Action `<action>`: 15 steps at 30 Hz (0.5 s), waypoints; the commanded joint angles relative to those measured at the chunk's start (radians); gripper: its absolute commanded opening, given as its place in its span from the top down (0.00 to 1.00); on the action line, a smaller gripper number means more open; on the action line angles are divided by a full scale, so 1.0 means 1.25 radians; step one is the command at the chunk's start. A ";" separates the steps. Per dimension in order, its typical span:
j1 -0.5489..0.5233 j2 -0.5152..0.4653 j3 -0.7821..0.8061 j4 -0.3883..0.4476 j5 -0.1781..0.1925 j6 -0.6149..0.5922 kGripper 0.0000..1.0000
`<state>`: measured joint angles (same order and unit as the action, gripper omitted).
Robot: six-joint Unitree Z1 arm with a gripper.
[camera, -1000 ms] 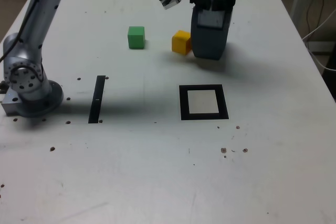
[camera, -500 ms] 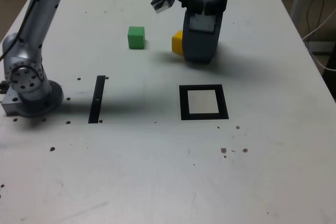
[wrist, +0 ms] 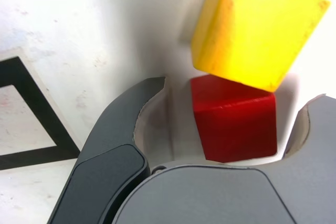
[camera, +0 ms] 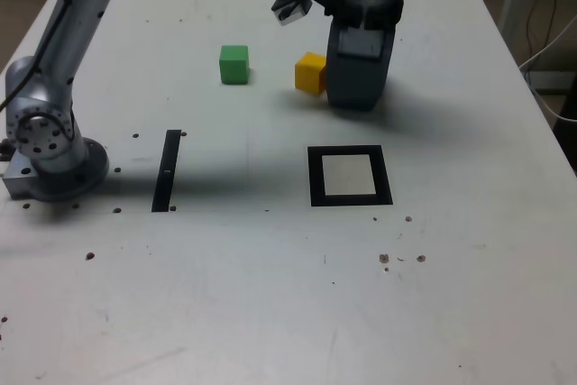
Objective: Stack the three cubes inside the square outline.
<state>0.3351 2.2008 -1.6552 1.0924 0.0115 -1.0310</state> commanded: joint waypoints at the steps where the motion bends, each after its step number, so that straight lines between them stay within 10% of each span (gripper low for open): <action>1: 0.001 0.014 0.001 -0.001 0.006 -0.001 0.17; 15: 0.021 0.005 0.020 -0.003 0.023 -0.003 0.24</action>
<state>0.3564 2.1961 -1.6414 1.0907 0.0327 -1.0312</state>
